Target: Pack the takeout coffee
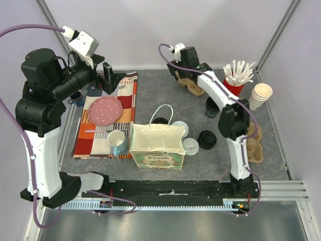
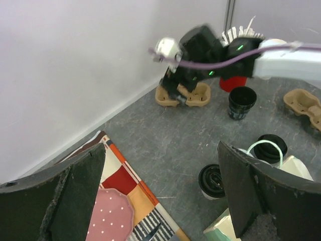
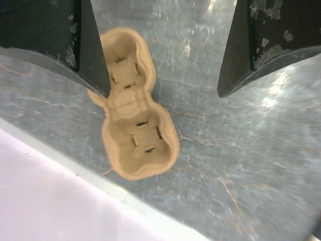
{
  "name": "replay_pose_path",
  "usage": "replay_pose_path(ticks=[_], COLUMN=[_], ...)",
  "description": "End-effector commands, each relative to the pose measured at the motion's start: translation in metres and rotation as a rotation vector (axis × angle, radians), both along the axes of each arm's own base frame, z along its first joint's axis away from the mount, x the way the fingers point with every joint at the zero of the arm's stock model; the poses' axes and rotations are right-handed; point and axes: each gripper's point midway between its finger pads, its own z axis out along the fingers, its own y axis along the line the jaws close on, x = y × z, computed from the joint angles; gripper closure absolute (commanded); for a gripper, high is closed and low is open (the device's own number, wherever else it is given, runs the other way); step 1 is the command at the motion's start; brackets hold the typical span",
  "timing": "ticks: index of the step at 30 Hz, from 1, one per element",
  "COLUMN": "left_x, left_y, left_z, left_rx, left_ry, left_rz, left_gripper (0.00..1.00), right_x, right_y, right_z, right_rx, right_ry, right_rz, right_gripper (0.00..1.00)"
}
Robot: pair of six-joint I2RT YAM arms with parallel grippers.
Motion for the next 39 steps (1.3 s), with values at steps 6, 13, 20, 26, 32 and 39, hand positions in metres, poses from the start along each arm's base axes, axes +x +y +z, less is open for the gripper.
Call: replay_pose_path(ticks=[6,13,20,26,32,39], left_x=[0.034,0.056,0.056,0.061,0.064,0.064], left_y=[0.0,-0.012,-0.016,-0.009,-0.008,-0.007], left_z=[-0.052,-0.117,-0.162,-0.183,-0.188,-0.194], left_rx=[0.022,0.014,0.045,0.078,0.1,0.118], left_ry=[0.059,0.201,0.224,0.253,0.258,0.266], left_rz=[0.05,0.024,-0.031,-0.004,-0.003,-0.007], left_gripper=[0.02,0.0,0.0,0.0,0.01,0.02], right_x=[-0.105,-0.196,-0.269,-0.289,-0.294,-0.292], right_y=[-0.067,-0.175,-0.262,-0.293,-0.295,-0.299], right_z=[0.199,0.18,0.08,0.006,-0.059,-0.078], right_rx=[0.15,0.081,-0.055,-0.033,-0.052,-0.079], right_ry=[-0.302,-0.24,0.035,0.145,0.296,0.371], right_rz=[-0.171,-0.503,-0.623,-0.563,-0.516,-0.523], right_gripper=[0.06,0.05,0.07,0.09,0.44,0.36])
